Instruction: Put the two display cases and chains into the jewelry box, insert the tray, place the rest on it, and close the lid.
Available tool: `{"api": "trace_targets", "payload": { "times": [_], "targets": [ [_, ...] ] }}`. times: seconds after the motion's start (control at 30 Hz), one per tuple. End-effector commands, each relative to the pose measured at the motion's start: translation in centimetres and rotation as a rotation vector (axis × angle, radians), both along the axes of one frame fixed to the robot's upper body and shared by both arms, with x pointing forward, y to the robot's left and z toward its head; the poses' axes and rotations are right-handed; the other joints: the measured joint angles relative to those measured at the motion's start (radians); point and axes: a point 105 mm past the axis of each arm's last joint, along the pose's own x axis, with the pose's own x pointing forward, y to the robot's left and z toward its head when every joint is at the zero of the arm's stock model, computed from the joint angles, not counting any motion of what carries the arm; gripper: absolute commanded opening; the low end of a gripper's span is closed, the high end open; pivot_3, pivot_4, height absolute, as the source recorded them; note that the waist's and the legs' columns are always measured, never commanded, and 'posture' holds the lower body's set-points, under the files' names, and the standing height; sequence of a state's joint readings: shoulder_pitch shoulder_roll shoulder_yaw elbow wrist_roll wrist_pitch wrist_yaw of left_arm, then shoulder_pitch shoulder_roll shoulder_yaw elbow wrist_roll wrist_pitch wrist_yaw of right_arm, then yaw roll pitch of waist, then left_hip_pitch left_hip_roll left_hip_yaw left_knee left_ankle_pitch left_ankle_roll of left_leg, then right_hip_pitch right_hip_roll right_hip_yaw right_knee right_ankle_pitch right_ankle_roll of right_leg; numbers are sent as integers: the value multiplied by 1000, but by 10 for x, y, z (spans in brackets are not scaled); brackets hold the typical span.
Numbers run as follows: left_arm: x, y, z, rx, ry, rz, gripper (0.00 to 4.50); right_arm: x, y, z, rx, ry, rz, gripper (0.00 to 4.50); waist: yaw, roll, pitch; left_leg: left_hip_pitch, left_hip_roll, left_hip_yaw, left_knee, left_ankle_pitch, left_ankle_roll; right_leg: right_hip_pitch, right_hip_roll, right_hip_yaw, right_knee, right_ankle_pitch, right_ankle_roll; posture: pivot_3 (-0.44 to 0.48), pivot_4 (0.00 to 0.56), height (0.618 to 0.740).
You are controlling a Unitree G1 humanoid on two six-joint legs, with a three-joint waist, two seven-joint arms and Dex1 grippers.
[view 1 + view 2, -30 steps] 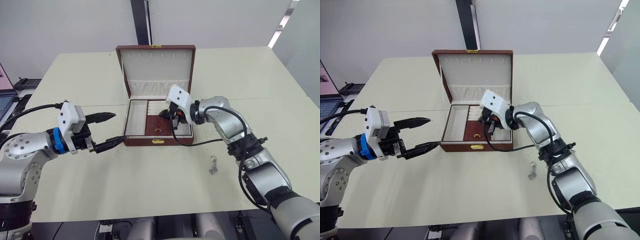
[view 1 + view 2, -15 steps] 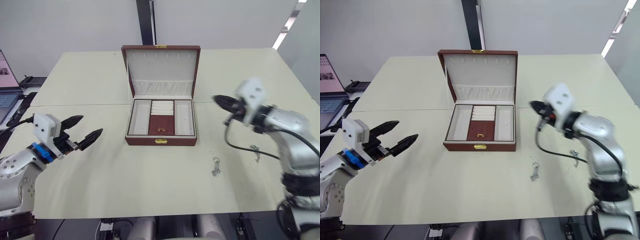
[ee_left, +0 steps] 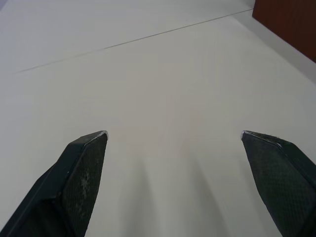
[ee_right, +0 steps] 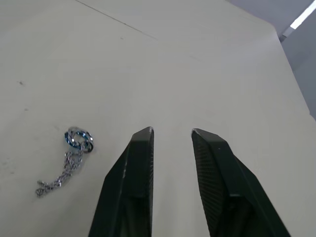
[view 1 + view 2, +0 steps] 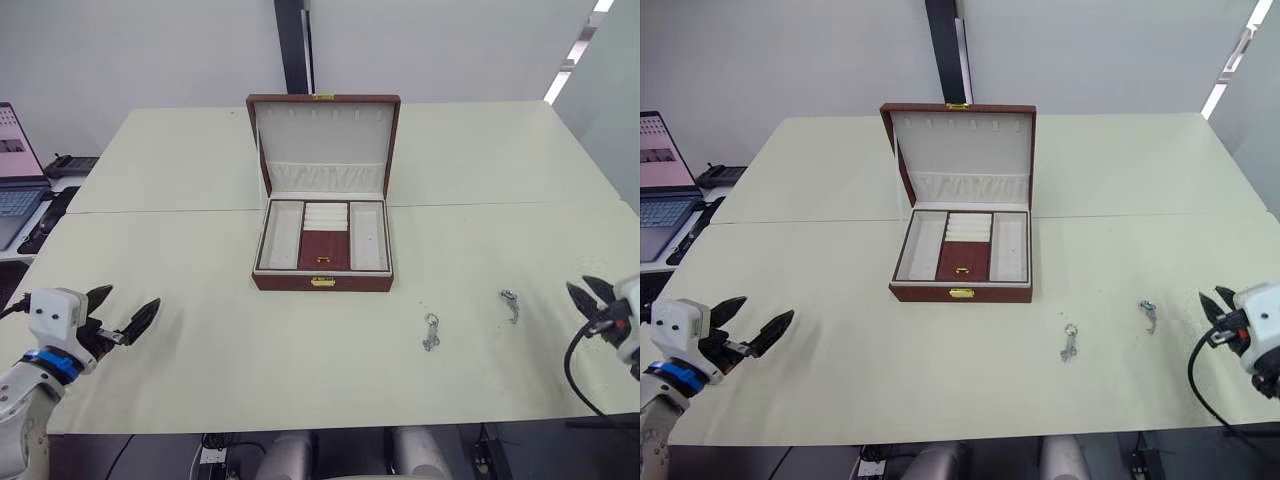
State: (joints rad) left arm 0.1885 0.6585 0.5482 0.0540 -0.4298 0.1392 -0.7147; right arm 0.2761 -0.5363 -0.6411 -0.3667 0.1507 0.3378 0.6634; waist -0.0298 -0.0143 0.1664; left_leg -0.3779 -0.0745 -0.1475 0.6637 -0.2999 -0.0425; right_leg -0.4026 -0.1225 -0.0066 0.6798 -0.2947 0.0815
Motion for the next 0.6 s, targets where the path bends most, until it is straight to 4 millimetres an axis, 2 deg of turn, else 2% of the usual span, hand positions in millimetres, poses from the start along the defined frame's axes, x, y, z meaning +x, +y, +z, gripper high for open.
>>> {"api": "trace_targets", "payload": {
  "times": [0.03,0.27,0.6],
  "targets": [
    [0,-2,15,-2,-50,18,4500,-6,-9,11,-10,-61,-33,2417,0,0,-1,0,0,0,0,0,0,0,0,0,0,0,0,0,150,740],
    [0,0,16,-27,-63,53,4500,-5,-9,5,-20,-43,-13,4459,0,0,-4,0,0,0,0,0,0,0,0,0,0,0,0,0,150,740],
    [-3,4,14,-25,-67,75,4500,1,-13,5,-25,-43,-2,4459,0,0,-5,1,0,1,0,0,0,1,0,0,0,0,0,0,150,740]
  ]
}}
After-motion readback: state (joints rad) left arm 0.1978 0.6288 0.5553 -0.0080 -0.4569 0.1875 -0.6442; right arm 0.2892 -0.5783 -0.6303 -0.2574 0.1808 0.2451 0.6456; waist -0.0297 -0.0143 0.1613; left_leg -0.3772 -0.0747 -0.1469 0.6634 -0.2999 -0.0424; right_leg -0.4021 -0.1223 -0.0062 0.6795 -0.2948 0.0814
